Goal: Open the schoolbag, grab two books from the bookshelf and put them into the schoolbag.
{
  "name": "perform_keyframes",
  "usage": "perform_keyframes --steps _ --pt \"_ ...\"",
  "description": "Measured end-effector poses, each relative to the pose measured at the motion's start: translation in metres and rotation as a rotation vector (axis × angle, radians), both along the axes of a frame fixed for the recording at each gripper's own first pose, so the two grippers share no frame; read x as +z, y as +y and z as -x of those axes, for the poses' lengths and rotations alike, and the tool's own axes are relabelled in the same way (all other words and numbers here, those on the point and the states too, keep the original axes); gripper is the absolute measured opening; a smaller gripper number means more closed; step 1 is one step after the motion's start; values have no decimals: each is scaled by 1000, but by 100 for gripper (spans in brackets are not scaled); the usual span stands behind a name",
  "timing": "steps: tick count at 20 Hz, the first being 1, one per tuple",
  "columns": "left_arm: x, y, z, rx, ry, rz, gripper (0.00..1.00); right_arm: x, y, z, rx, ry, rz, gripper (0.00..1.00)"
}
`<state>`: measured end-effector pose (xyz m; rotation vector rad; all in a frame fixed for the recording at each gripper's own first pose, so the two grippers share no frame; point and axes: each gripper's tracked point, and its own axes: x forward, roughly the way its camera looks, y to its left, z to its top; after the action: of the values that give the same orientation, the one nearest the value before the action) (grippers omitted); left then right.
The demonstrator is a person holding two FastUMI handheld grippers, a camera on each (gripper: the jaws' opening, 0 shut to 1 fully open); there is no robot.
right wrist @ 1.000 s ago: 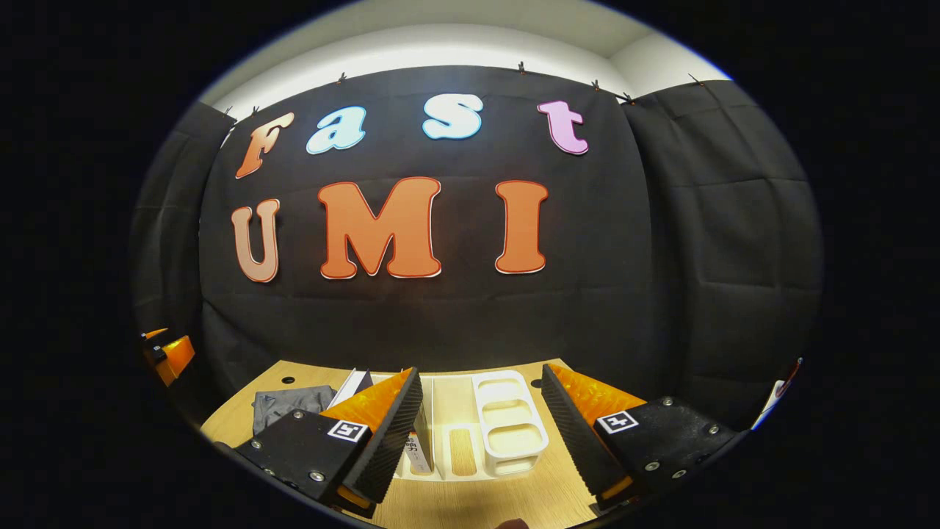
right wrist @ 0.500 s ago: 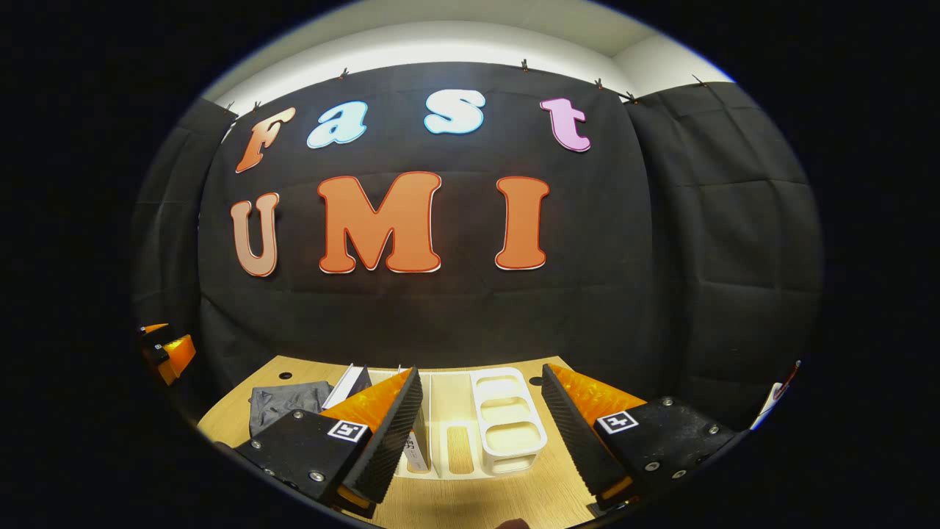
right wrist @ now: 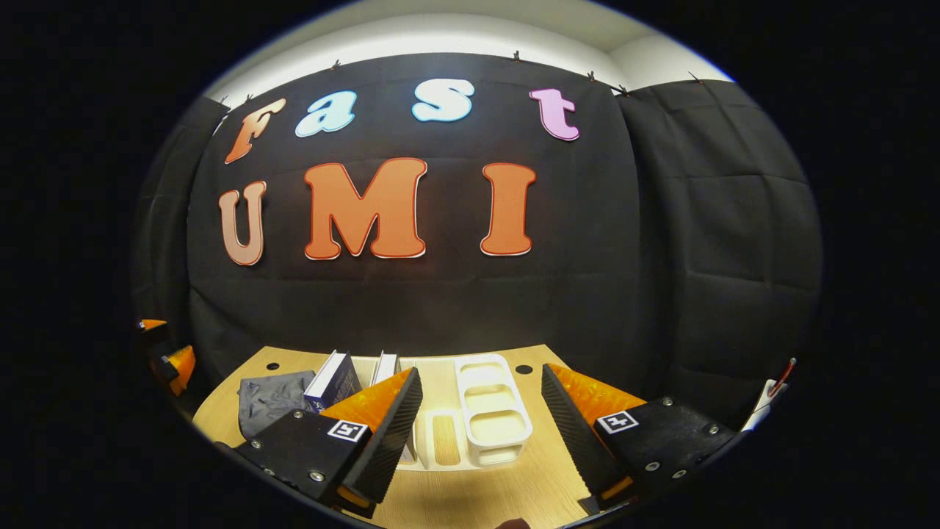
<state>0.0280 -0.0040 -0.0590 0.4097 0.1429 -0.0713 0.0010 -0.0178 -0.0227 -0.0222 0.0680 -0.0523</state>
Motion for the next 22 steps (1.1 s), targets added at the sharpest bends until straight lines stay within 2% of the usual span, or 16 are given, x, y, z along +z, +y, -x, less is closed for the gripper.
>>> perform_keyframes --steps 8,13,17,22 --pt "-80 -22 4 -92 109 -289 97 -17 -22 11 -49 48 -2 97" --pt "-136 -34 11 -152 166 -423 96 -27 -42 18 -94 76 6 97" --pt "-189 -42 14 -197 244 -492 96 -34 -55 24 -122 100 7 97" --pt "-244 -41 23 -255 325 -643 97 -38 -71 31 -165 117 -3 97"
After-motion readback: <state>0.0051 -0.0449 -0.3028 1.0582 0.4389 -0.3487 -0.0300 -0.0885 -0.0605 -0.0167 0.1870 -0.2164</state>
